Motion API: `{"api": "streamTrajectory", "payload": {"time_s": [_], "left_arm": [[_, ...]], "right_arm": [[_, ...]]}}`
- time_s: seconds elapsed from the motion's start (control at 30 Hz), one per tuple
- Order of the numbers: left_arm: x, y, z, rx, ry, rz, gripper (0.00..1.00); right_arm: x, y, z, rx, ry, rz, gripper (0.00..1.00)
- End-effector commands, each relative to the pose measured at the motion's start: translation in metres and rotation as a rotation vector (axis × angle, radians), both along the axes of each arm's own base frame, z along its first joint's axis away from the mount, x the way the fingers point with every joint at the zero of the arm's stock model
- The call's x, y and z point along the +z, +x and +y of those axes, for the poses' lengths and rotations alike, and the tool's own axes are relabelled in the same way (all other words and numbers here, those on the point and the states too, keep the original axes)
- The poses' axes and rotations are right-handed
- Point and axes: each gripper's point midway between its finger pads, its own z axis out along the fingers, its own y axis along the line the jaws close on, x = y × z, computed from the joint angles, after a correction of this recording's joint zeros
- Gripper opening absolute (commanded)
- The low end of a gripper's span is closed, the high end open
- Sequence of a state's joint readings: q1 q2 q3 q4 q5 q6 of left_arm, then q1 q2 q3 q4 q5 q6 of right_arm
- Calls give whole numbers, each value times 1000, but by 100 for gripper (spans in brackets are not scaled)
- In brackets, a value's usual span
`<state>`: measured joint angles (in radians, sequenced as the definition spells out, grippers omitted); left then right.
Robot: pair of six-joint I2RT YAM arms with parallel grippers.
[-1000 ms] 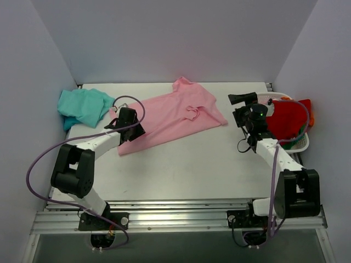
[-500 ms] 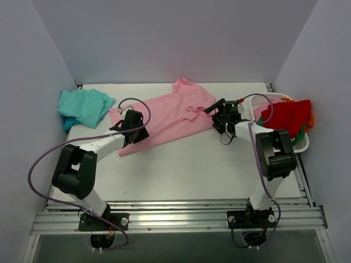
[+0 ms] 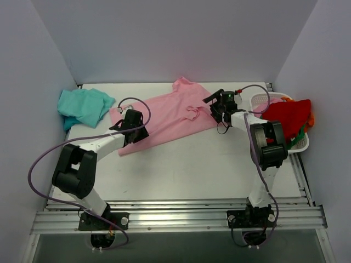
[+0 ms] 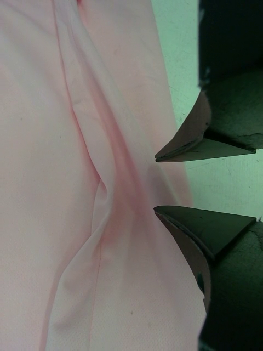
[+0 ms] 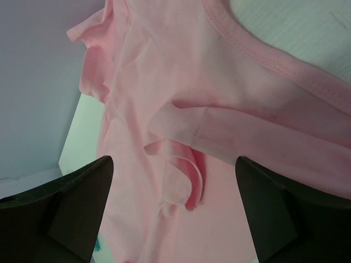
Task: Fold and stack the t-shirts
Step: Fold the flattened tshirt in 1/3 of the way
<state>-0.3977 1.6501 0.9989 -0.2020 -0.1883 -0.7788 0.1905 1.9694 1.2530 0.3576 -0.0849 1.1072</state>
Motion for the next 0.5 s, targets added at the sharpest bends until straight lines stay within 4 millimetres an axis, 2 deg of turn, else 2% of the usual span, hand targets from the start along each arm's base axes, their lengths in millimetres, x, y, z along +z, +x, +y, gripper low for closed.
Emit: {"api": "streamTrajectory", "payload": {"time_s": [0.0, 0.27, 0.47], "left_arm": [[4, 4, 6, 7, 16, -23, 46], [-4, 7, 5, 0, 8, -12, 46], [-8, 8, 4, -5, 7, -7, 45]], "right_arm": [[-16, 4, -7, -47, -10, 49, 88], [-25, -1, -12, -67, -11, 73, 86], [-11, -7, -14, -64, 15, 54, 85]]}}
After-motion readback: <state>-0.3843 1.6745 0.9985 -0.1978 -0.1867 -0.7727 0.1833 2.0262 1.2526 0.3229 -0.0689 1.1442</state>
